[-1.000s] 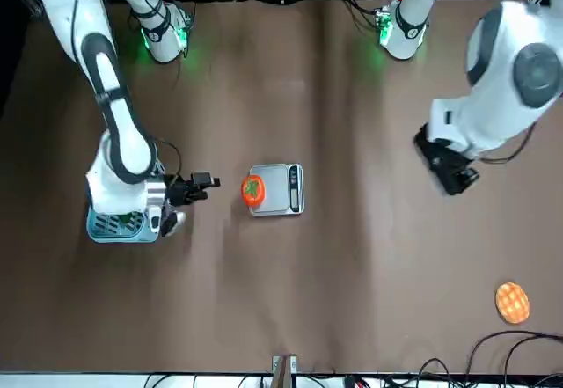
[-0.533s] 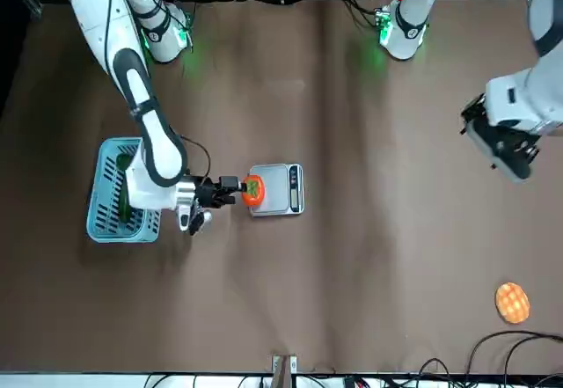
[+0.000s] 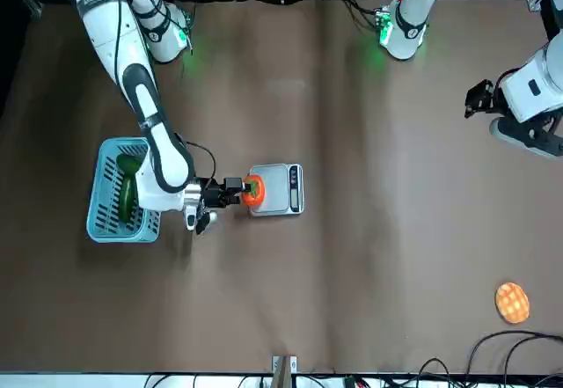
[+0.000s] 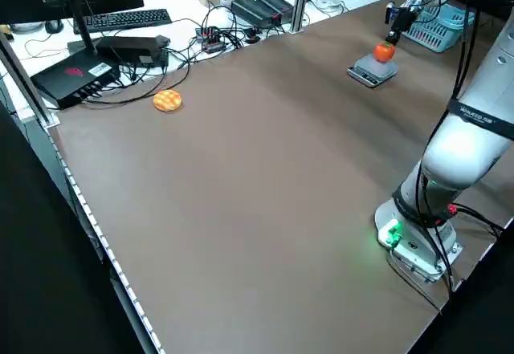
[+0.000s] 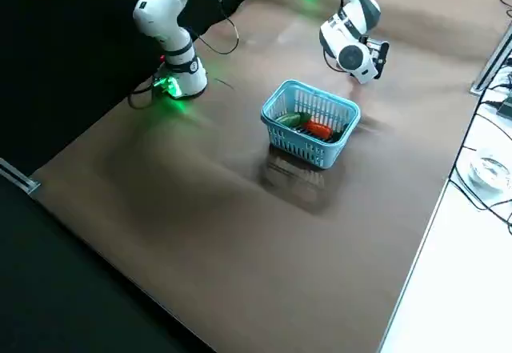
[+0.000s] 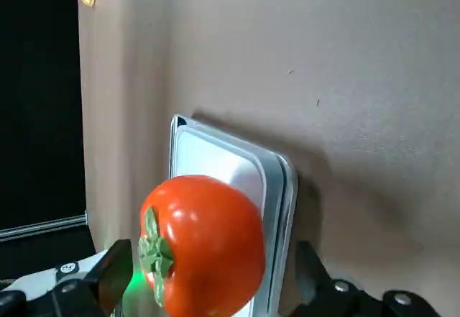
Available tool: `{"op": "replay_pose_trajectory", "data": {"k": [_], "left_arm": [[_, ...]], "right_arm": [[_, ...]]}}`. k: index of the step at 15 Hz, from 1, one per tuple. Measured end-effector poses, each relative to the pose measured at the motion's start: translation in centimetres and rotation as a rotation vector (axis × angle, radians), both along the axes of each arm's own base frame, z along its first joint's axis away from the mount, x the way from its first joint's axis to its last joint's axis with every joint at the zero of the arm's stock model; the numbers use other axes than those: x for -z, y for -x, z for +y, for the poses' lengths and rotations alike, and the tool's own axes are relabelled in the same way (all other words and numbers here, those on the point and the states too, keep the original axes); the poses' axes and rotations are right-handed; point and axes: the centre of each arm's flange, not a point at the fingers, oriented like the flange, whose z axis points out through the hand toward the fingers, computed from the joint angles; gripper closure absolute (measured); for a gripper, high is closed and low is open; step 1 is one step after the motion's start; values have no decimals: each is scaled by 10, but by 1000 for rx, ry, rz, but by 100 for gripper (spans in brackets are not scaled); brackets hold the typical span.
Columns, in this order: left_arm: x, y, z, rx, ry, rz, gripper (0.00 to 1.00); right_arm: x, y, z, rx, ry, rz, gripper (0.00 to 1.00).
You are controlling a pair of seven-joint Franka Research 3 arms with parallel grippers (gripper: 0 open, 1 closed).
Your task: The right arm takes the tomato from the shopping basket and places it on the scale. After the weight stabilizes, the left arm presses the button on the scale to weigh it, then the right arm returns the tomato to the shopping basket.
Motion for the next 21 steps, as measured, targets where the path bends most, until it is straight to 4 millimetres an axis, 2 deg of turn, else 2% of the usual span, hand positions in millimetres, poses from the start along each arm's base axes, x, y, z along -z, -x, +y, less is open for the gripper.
{"op": "replay_pose_trajectory", "data": {"k": [3,7,10,13,15,16,21], "left_arm": [[2,3,-2,-122,-20,22,0],[3,7,4,-179,-29,49,0],[-8,11,12,-205,-30,29,0],[-18,17,15,-231,-34,12,0],[-27,21,14,-263,-40,-5,0],[-34,26,14,-289,-43,-17,0],[-59,50,33,-384,-47,-21,0]], "right_arm": [[2,0,0,8,-5,7,1],[13,3,0,25,-14,29,3],[16,4,2,27,-18,37,5],[14,3,3,27,-29,38,12],[8,1,5,22,-46,39,30],[8,1,6,22,-46,39,36],[6,-1,4,34,-43,45,37]]}}
